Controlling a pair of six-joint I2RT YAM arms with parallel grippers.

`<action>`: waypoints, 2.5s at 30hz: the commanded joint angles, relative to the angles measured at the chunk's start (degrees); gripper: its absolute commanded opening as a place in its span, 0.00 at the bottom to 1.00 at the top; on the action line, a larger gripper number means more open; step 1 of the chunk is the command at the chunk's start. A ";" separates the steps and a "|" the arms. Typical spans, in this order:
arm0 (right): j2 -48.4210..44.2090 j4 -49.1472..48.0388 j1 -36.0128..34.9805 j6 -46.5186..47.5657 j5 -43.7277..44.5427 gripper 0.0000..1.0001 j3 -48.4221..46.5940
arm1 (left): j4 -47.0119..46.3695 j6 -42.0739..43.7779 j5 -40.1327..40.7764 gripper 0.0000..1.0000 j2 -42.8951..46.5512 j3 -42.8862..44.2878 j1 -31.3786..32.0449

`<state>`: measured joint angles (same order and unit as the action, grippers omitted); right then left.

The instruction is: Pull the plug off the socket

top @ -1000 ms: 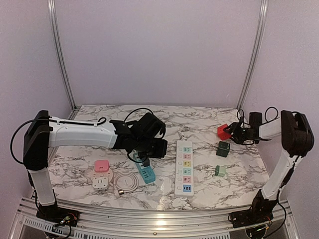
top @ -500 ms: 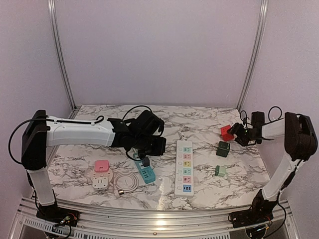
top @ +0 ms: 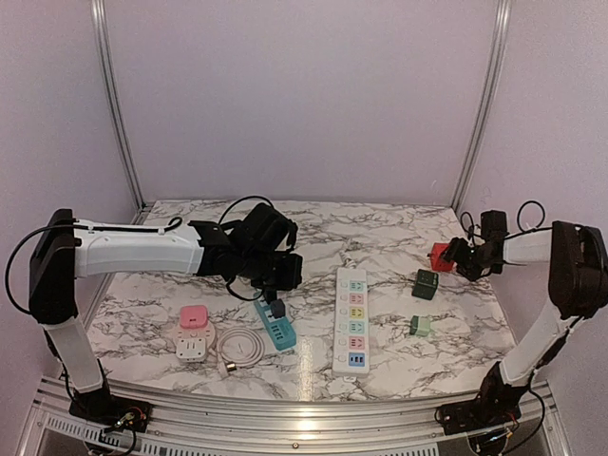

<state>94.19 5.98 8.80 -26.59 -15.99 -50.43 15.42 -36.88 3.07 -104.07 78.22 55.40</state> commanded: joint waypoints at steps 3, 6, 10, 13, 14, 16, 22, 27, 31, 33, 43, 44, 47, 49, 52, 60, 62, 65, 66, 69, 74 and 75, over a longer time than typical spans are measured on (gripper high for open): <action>-6.14 6.67 -5.50 3.48 9.34 0.71 -2.44 | -0.21 -0.66 0.51 0.00 5.36 -4.72 -3.89; -8.91 8.36 -8.38 3.80 10.94 0.71 -2.54 | -0.30 -0.85 0.89 0.00 6.77 -6.34 -5.38; -12.10 10.49 -16.34 4.00 14.20 0.71 -3.28 | -1.14 -1.65 0.98 0.00 8.27 -8.67 -6.77; -12.73 11.69 -23.20 3.50 16.68 0.70 -4.38 | -1.68 -2.62 1.45 0.00 9.28 -10.62 -7.60; -12.49 12.28 -25.76 3.37 18.65 0.70 -5.23 | -1.80 -2.92 1.58 0.00 9.45 -11.32 -7.94; -11.57 13.81 -30.59 2.85 21.21 0.69 -6.88 | -1.82 -3.55 1.99 0.00 10.03 -12.69 -8.66; -8.32 15.44 -42.86 1.11 24.76 0.66 -11.37 | -2.89 -6.58 1.74 0.00 10.44 -17.41 -12.04; -2.95 18.01 -52.35 1.18 27.89 0.65 -17.78 | -5.39 -8.77 0.34 0.00 9.79 -21.09 -12.30; 1.72 18.81 -58.14 1.33 28.79 0.64 -22.15 | -8.77 -11.10 -0.88 0.00 9.44 -24.73 -10.83; 4.33 19.38 -60.49 1.50 29.07 0.64 -24.27 | -10.21 -11.80 -1.53 0.00 8.58 -25.14 -9.87; 8.93 20.10 -63.00 1.09 27.98 0.61 -27.73 | -12.41 -16.45 -1.50 0.00 2.83 -24.09 -6.05; 8.76 20.24 -63.00 1.11 28.29 0.61 -27.57 | -13.13 -17.08 -1.36 0.00 2.88 -24.66 -5.89; 8.28 20.24 -63.03 1.10 28.73 0.61 -26.71 | -14.64 -18.22 -1.67 0.00 2.43 -25.20 -5.27; 8.04 20.09 -63.01 1.07 28.73 0.60 -26.07 | -15.75 -18.22 -2.59 0.00 1.56 -24.77 -4.73; 7.94 20.04 -63.00 1.29 28.71 0.60 -25.62 | -17.55 -18.49 -2.81 0.00 -0.15 -22.95 -3.62; 8.11 18.35 -63.02 3.86 27.15 0.60 -24.61 | -16.90 -16.97 -3.79 0.00 -0.41 -19.46 -2.40; 8.36 16.13 -63.03 6.68 24.47 0.59 -24.21 | -15.67 -16.54 -1.65 0.00 1.33 -20.47 -2.48; 8.95 14.24 -63.03 11.37 22.00 0.59 -24.47 | -12.82 -15.85 1.13 0.00 4.09 -22.38 -2.81; 9.11 13.83 -62.98 13.26 21.32 0.59 -24.57 | -12.08 -15.62 2.06 0.00 5.29 -22.93 -3.02; 9.86 12.47 -63.03 16.39 19.04 0.57 -25.11 | -10.41 -14.53 4.04 0.00 9.31 -24.21 -3.89; 13.28 13.45 -63.02 18.91 17.65 0.49 -27.37 | -8.24 -10.58 4.23 0.00 13.24 -21.43 -6.44; 13.78 13.48 -62.96 19.27 17.73 0.48 -27.46 | -7.96 -9.71 3.83 0.00 13.12 -20.06 -6.99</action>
<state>104.92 19.81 -54.13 -11.00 3.44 -75.50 3.68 -50.83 5.58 -93.08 54.94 50.24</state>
